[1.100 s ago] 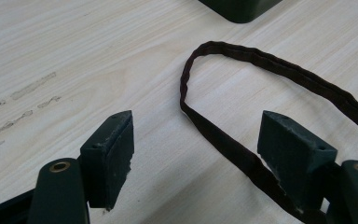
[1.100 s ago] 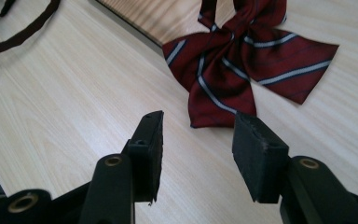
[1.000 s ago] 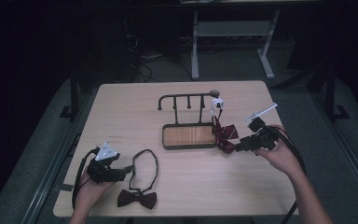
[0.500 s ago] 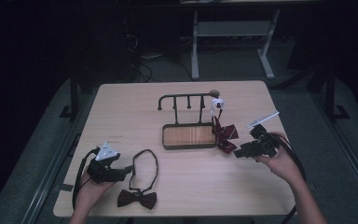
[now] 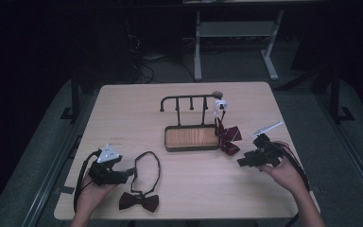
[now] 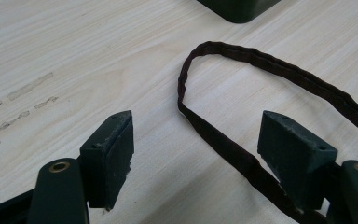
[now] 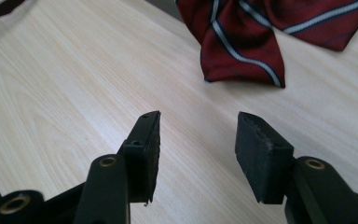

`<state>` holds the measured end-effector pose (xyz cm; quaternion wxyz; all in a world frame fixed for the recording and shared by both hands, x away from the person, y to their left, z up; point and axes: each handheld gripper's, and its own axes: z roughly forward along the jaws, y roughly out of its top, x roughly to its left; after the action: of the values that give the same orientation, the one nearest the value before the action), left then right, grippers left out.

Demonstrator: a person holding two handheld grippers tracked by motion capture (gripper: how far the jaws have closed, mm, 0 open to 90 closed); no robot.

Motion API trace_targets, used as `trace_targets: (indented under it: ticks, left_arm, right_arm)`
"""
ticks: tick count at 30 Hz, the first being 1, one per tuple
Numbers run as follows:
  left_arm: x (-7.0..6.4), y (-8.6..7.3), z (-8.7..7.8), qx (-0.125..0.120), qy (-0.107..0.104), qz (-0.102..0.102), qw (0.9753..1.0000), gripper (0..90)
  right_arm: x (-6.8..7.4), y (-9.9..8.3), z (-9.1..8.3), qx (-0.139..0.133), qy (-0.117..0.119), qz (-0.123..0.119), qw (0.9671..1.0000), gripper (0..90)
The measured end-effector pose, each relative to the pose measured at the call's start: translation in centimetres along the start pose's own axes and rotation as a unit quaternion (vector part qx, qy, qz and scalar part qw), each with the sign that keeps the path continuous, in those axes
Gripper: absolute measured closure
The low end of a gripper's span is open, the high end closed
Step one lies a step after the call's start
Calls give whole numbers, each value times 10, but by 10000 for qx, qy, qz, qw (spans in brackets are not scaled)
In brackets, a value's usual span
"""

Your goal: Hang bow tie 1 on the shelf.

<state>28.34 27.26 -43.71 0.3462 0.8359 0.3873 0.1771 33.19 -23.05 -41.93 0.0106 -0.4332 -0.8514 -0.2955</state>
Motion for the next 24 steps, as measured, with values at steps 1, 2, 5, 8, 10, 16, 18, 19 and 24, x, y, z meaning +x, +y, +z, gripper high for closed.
trace_targets:
  ticks: [1, 2, 5, 8, 10, 16, 18, 19, 24]
  left_arm:
    - [0, 0, 0, -5, -1, -6, 10000, 273]
    - [-1, 0, 0, -4, -1, -16, 10000, 273]
    - [-1, 0, 1, -4, -6, -12, 10000, 273]
    - [-1, 0, 1, -3, -7, -1, 10000, 273]
    - [-1, 0, 1, -3, -8, 6, 10000, 273]
    - [-1, 0, 0, -22, 21, -28, 10000, 270]
    - [-1, 1, 0, -27, 22, -18, 10000, 270]
    - [-1, 1, 1, -26, 17, -16, 10000, 270]
    - [-3, 1, 1, -12, -5, 3, 10000, 270]
  right_arm:
    - [0, -1, 1, -7, 11, 0, 10000, 500]
    - [0, -3, 1, -20, 18, 17, 10000, 500]
    - [1, -7, 2, -42, 26, 28, 10000, 500]
    - [1, -10, 3, -102, 30, 20, 9999, 495]
    - [2, -13, 3, -111, -4, 22, 9999, 493]
    - [3, -20, 4, -222, 2, 4, 9998, 491]
    - [4, -22, 4, -249, 6, 14, 9997, 490]
    - [5, -23, 4, -270, 5, 27, 9996, 491]
    - [7, -28, 4, -304, -14, 60, 9995, 489]
